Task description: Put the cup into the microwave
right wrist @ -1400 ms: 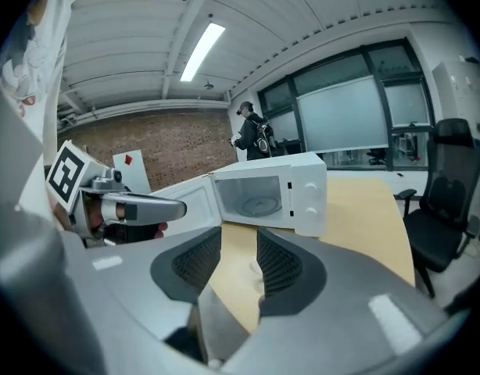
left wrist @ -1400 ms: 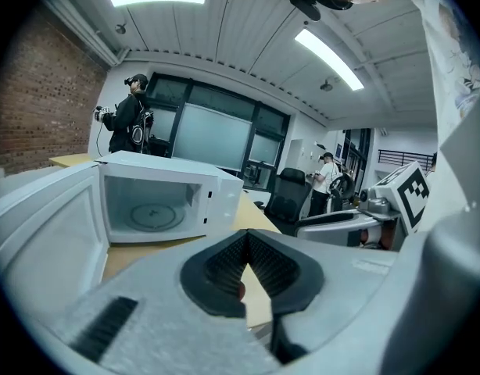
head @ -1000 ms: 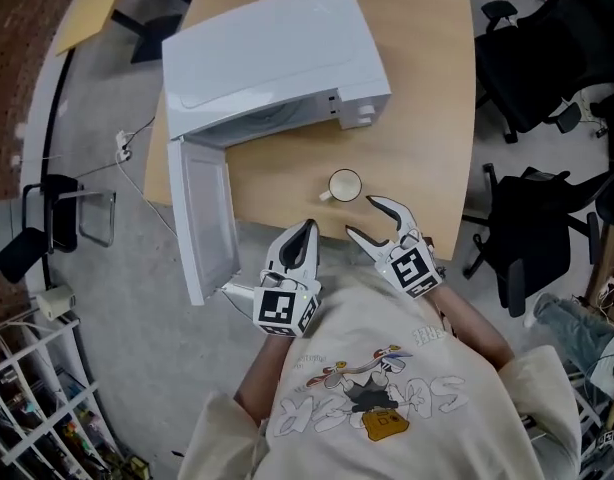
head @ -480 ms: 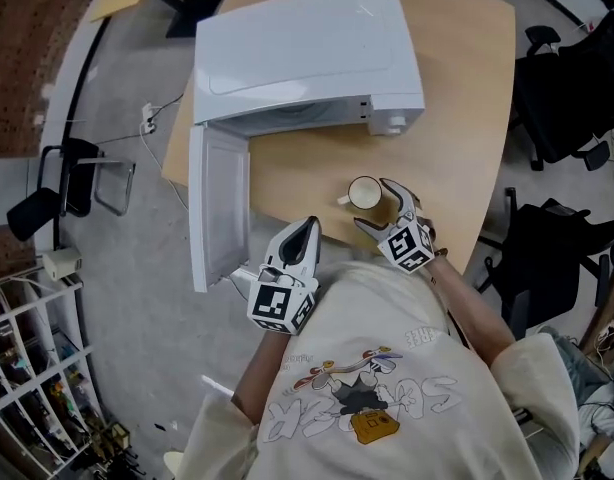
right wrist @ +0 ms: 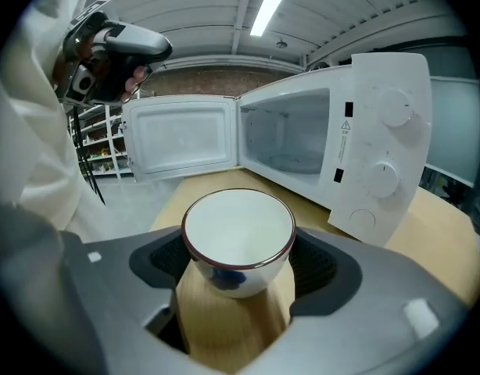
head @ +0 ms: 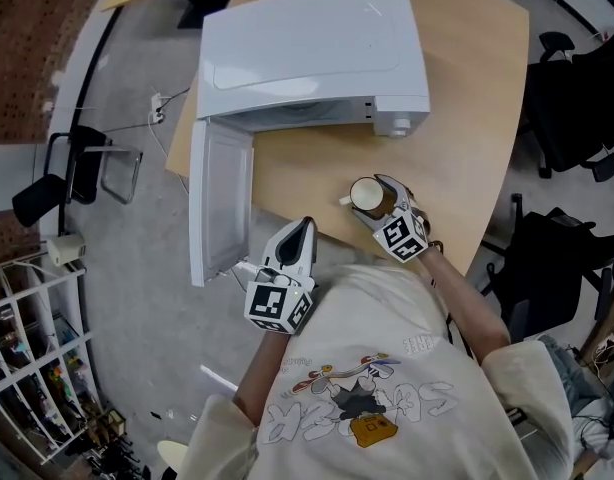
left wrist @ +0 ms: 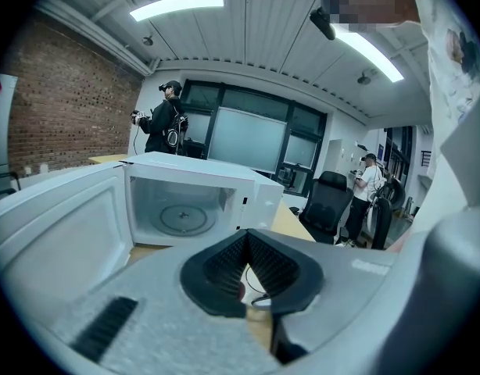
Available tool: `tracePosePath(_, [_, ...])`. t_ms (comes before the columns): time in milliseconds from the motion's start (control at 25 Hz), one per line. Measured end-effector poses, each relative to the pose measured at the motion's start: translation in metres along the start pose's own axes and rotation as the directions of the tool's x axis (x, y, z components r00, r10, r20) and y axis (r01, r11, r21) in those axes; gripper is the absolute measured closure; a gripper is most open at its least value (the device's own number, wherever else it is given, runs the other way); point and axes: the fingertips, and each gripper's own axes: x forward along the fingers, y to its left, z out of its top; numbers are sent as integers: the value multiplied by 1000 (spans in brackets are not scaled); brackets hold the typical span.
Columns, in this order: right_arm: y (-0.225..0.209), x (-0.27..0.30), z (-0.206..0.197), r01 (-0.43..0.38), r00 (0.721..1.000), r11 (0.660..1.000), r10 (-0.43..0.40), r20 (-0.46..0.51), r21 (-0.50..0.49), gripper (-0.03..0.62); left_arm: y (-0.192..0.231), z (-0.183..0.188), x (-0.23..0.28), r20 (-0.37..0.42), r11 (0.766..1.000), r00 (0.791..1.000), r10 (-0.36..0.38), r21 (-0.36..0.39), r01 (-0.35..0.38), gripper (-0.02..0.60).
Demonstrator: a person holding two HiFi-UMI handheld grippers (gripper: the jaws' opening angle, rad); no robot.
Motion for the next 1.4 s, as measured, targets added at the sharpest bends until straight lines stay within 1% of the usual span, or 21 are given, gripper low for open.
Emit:
tracePosePath(280, [2,-3,1,-9,1000,1000,9,-8,-11,206,1,2,4,8,1000,1000,13,-7,-13,577])
tracePosePath(480, [2,-4,17,-22,1000,1000,22,5,12,206,5,0,2,3,1000,1000,23,-20,-23,577])
tracePosePath(760, [-12,18,70,13,999,1000,-14,52,22,206,12,2,1,9,1000,1000,15,-25,-15,577])
tracePosePath(1160, [-44,96,158,90,989,995,-95,112,51,206,51,33,-7,57,1000,998,14,-12,-13,577])
tracePosePath(1280, [-53,123,177,113,985,991,-121,122,71,206,64,39,-10,59,1000,998,2,-3,-2,577])
tracePosePath(1400, [-65,148,187,147,978,985,-158,135,88,206,78,41,-13,50,1000,999,-7,9,6,577])
